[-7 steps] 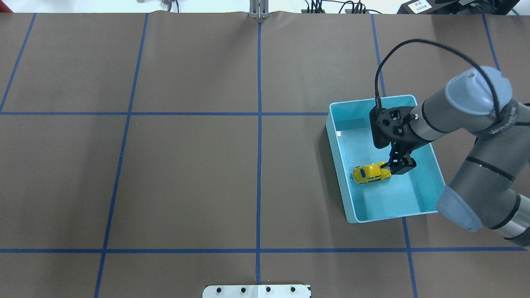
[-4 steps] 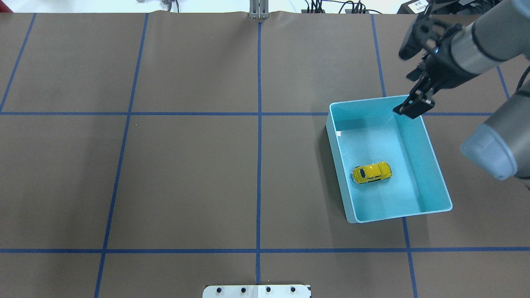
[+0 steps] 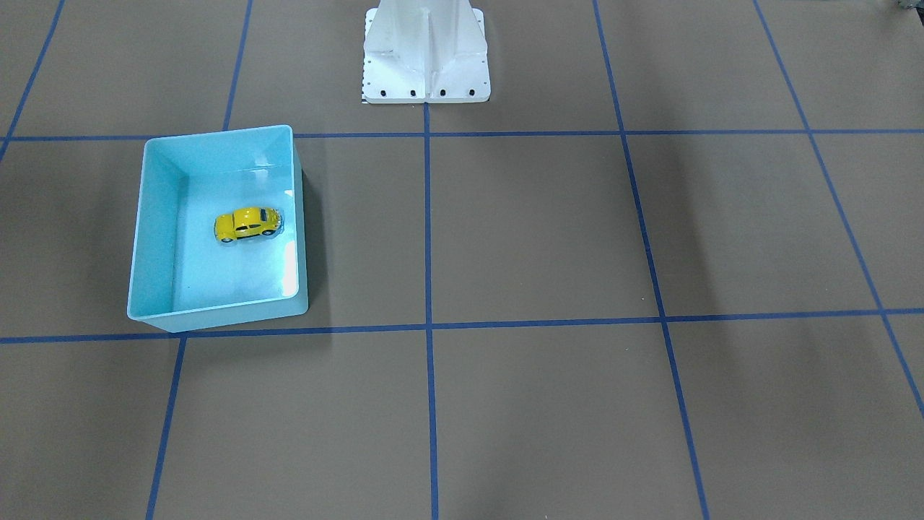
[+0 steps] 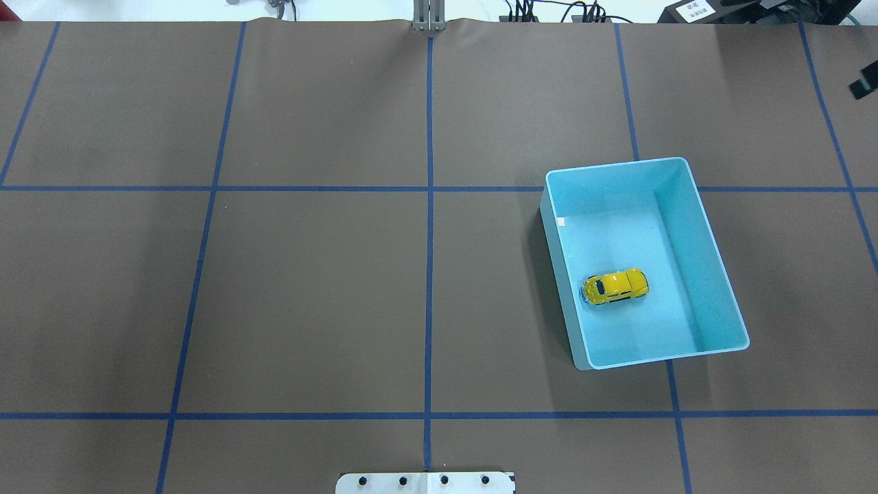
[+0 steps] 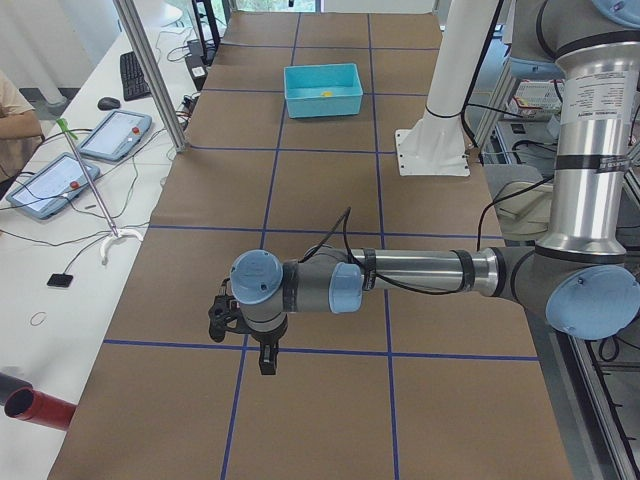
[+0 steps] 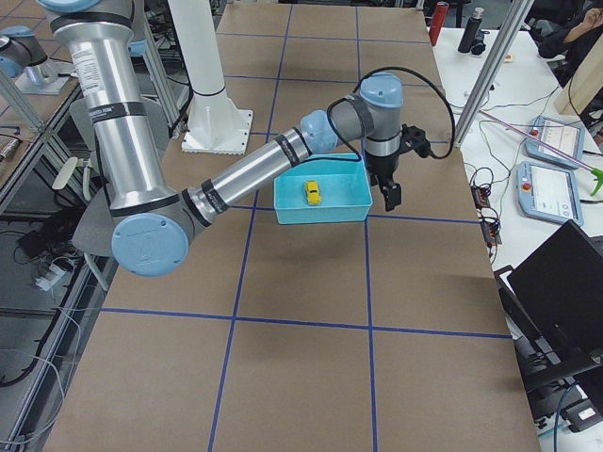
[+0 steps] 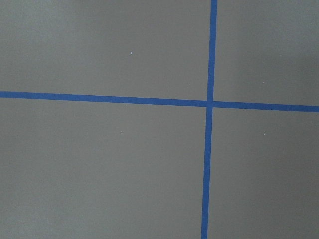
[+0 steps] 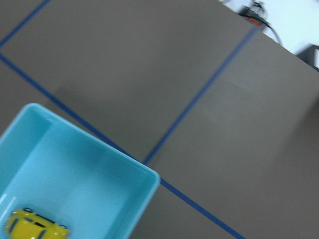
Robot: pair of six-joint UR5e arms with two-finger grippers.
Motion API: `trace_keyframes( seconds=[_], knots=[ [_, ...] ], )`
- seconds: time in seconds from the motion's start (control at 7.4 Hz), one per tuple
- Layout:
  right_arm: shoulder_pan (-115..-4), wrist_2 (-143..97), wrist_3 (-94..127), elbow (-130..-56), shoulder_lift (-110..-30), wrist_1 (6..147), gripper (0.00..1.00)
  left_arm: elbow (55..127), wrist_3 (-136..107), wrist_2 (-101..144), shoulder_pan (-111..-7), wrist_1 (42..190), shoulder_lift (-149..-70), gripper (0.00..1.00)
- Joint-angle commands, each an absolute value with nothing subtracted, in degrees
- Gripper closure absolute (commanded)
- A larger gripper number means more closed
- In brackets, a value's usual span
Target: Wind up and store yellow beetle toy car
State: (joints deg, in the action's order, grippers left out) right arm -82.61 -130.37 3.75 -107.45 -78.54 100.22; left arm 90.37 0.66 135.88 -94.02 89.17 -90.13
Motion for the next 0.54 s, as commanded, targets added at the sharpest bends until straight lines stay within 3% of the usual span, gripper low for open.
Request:
trace_keyframes(
  seconds=[0.0,0.41],
  knots=[
    [-88.50,-135.35,2.47,-100.74,-86.89,98.89,0.00,90.35,0.70,135.79,-94.04,89.21,-90.18,0.00],
    [-88.51,-135.26,2.54,-92.91,-90.35,90.09,0.00,90.35,0.70,135.88,-94.04,89.21,-90.18,0.00]
  ],
)
